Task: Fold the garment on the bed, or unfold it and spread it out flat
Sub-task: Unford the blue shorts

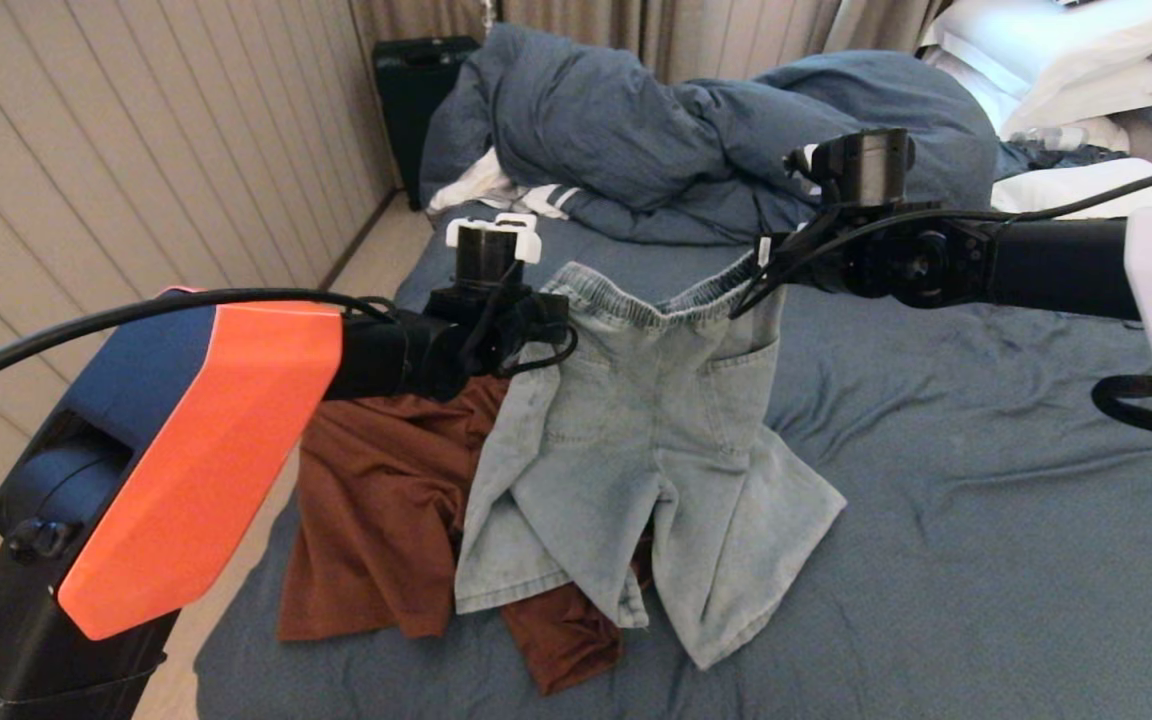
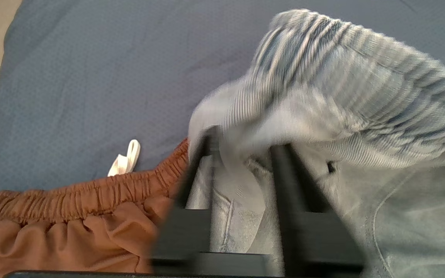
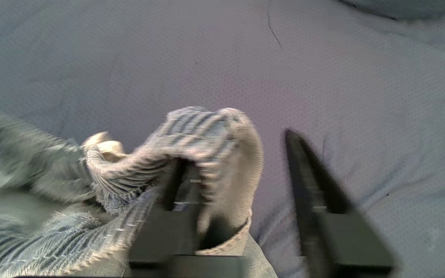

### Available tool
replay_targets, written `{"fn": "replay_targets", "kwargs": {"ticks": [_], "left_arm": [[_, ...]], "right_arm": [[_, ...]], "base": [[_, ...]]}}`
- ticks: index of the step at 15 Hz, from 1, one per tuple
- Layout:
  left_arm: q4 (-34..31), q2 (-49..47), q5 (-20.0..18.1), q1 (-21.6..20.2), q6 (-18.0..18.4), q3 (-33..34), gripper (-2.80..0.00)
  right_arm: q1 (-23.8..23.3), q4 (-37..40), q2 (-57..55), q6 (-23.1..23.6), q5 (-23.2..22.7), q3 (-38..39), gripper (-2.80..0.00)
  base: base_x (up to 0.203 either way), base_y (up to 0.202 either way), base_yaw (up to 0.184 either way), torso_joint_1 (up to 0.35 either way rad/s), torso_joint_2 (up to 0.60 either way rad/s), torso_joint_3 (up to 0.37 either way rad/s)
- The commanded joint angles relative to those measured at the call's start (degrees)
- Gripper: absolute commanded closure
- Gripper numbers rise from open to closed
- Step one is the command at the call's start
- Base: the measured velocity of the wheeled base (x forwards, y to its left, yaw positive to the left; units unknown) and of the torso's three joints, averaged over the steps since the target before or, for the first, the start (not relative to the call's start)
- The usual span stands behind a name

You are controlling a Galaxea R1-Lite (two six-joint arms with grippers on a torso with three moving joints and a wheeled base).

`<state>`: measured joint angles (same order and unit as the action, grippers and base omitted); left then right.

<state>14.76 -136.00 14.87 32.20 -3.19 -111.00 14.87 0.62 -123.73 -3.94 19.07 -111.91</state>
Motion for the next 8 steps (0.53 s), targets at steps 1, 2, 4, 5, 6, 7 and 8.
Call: {"fn": "replay_targets", "kwargs": {"ticks": [1,2,4,5,6,7,8], "left_arm": [[0.1,0.2,0.0,-0.2,-0.1,0.0,-2.8],[0.1,0.4,0.0,-0.1,-0.1,0.0,-2.8],[0.1,0.6,0.2,-0.6,-0.1,0.0,-2.8],[0.1,0.7,0.2,-0.6,-0.1,0.0,-2.8],[0.2,1.0,0.2,-0.6,-0.2,0.1,-2.8],[0.2,1.3,0.3,-0.6,-0.4,0.1,-2.8],[0.2,1.4,1.2,-0.5,-0.4,0.2,-2.8]], "right_arm": [[-0.4,-0.1,-0.2,0.2,0.1,-0.1,-2.8],[-0.6,-0.2,-0.1,0.2,0.1,0.0,-2.8],[-1.0,-0.8,0.5,0.2,0.1,-0.1,-2.8],[-1.2,-0.8,0.6,0.3,0.1,-0.1,-2.8],[-1.2,-1.0,0.5,0.4,0.2,-0.4,-2.8],[-1.6,-1.0,0.5,0.5,0.2,-0.4,-2.8],[-1.8,-1.4,0.3,0.5,0.3,-0.4,-2.8]], "base": [[0.0,0.0,0.0,0.0,0.0,0.0],[0.0,0.0,0.0,0.0,0.0,0.0],[0.0,0.0,0.0,0.0,0.0,0.0],[0.0,0.0,0.0,0.0,0.0,0.0],[0.0,0.0,0.0,0.0,0.0,0.0],[0.0,0.0,0.0,0.0,0.0,0.0],[0.0,0.0,0.0,0.0,0.0,0.0]]}}
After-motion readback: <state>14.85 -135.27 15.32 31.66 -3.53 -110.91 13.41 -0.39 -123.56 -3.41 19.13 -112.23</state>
